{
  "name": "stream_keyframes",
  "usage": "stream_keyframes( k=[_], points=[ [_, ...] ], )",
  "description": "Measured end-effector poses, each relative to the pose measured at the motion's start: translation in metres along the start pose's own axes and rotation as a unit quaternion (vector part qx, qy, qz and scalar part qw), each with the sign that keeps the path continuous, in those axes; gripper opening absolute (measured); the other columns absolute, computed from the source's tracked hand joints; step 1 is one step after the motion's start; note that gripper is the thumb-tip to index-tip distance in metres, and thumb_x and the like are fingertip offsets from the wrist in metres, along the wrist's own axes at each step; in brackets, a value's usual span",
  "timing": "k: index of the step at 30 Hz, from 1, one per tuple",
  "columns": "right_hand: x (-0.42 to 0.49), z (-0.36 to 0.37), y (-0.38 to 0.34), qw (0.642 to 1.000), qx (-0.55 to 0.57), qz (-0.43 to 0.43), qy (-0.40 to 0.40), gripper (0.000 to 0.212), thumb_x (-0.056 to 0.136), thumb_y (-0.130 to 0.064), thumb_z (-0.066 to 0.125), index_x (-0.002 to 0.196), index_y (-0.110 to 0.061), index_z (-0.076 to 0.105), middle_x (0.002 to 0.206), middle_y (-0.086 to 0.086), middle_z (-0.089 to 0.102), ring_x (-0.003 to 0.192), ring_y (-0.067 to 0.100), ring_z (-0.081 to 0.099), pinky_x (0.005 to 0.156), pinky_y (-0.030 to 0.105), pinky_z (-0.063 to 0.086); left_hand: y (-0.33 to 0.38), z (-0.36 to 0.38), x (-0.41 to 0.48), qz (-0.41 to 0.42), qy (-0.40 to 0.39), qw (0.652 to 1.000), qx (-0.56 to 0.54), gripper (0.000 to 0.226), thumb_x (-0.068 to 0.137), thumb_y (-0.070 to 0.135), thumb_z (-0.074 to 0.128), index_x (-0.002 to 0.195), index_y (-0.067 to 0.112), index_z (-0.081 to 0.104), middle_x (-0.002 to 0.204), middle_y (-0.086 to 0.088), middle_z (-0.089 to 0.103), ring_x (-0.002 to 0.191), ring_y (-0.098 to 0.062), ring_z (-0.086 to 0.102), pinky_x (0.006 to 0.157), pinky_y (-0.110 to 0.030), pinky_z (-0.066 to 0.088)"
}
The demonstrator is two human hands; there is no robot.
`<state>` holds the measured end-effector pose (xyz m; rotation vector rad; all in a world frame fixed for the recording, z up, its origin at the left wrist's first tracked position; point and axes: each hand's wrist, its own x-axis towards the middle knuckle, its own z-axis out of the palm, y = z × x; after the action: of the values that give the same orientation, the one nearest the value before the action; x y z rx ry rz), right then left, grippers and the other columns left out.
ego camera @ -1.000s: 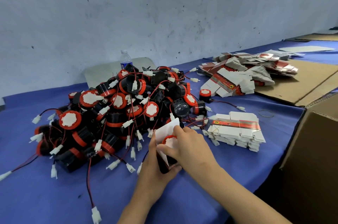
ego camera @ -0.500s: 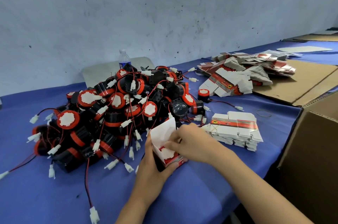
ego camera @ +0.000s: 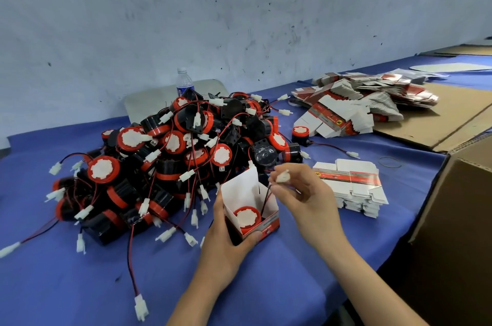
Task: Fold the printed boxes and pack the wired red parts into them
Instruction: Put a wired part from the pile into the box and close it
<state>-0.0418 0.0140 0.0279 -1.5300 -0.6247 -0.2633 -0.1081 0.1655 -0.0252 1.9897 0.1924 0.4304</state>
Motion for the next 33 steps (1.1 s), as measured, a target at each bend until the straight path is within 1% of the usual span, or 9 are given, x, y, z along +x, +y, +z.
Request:
stream_keyframes(
  k=[5,8,14,18,23,26,29,30,33],
  points=[
    [0.009,0.003,0.006,0.996,-0.075,-0.022,-0.034,0.032,0.093,-0.001,0.055,0.106,-0.031,0.053,0.082,-0.009,0.07,0.08,0.004,0.069,0.075,0.02,0.055,0.0,0.001,0.0,-0.005,0.0,1.0,0.005,0.103,0.046,0.091,0.059,0.13,0.07,0.004,0.128,0.031,0.049,0.114,0.007,0.051,0.094,-0.028,0.048],
    [0.011,0.004,0.011,0.996,-0.087,-0.034,-0.008,0.038,0.094,-0.002,0.055,0.105,-0.037,0.043,0.078,-0.006,0.068,0.07,0.004,0.07,0.068,0.024,0.057,-0.003,0.001,-0.001,-0.012,-0.002,1.0,0.014,0.1,0.053,0.081,0.062,0.132,0.068,0.003,0.13,0.025,0.05,0.117,0.001,0.052,0.096,-0.03,0.048],
    [0.001,0.012,0.024,0.989,-0.137,-0.059,-0.014,0.038,0.092,-0.004,0.06,0.09,-0.039,0.045,0.08,-0.028,0.067,0.065,-0.005,0.066,0.06,0.006,0.048,-0.004,0.001,0.0,-0.011,-0.004,1.0,0.026,0.099,0.058,0.075,0.063,0.135,0.065,0.0,0.135,0.024,0.047,0.12,0.0,0.05,0.098,-0.033,0.047],
    [-0.005,0.015,0.035,0.983,-0.167,-0.073,-0.012,0.022,0.09,-0.002,0.062,0.082,-0.02,0.053,0.077,-0.01,0.068,0.072,0.001,0.064,0.059,0.006,0.046,-0.008,0.002,0.0,-0.012,-0.007,0.999,0.04,0.098,0.075,0.047,0.076,0.138,0.06,0.001,0.142,0.019,0.043,0.127,-0.007,0.045,0.103,-0.038,0.044],
    [-0.007,0.018,0.051,0.952,-0.271,-0.128,0.066,0.015,0.08,-0.008,0.075,0.076,-0.009,0.06,0.081,-0.001,0.071,0.067,0.005,0.057,0.057,0.016,0.046,-0.012,0.002,0.002,-0.014,-0.008,0.999,0.038,0.102,0.076,0.042,0.078,0.147,0.049,0.004,0.142,0.016,0.046,0.129,-0.008,0.046,0.104,-0.041,0.043],
    [-0.009,0.02,0.059,0.924,-0.337,-0.156,0.089,0.015,0.071,-0.007,0.081,0.075,-0.008,0.067,0.09,0.008,0.066,0.092,0.025,0.06,0.072,0.035,0.053,-0.013,0.004,0.002,-0.012,-0.006,0.999,0.04,0.103,0.076,0.041,0.079,0.148,0.047,0.005,0.142,0.013,0.047,0.129,-0.008,0.046,0.104,-0.04,0.043],
    [-0.007,0.019,0.059,0.917,-0.366,-0.154,0.046,0.013,0.075,-0.015,0.081,0.086,-0.015,0.075,0.106,0.004,0.071,0.123,0.025,0.041,0.087,0.048,0.045,-0.013,0.004,0.002,-0.009,-0.002,0.999,0.039,0.103,0.076,0.042,0.078,0.148,0.046,0.005,0.143,0.013,0.045,0.13,-0.009,0.045,0.104,-0.04,0.043],
    [-0.007,0.018,0.059,0.906,-0.388,-0.165,0.027,0.007,0.081,-0.025,0.075,0.085,-0.019,0.076,0.121,0.002,0.067,0.13,0.025,0.034,0.09,0.048,0.041,-0.013,0.004,0.002,-0.007,-0.003,0.999,0.04,0.103,0.076,0.044,0.078,0.148,0.046,0.005,0.144,0.014,0.045,0.13,-0.008,0.045,0.104,-0.04,0.043],
    [-0.011,0.019,0.058,0.886,-0.446,-0.123,-0.021,0.038,0.092,-0.051,0.046,0.081,-0.032,0.077,0.154,-0.005,0.029,0.145,0.026,0.009,0.102,0.048,0.027,-0.012,0.005,0.001,0.001,-0.008,0.999,0.043,0.102,0.076,0.046,0.077,0.148,0.046,0.004,0.142,0.015,0.046,0.129,-0.007,0.046,0.104,-0.038,0.044]
  ],
)
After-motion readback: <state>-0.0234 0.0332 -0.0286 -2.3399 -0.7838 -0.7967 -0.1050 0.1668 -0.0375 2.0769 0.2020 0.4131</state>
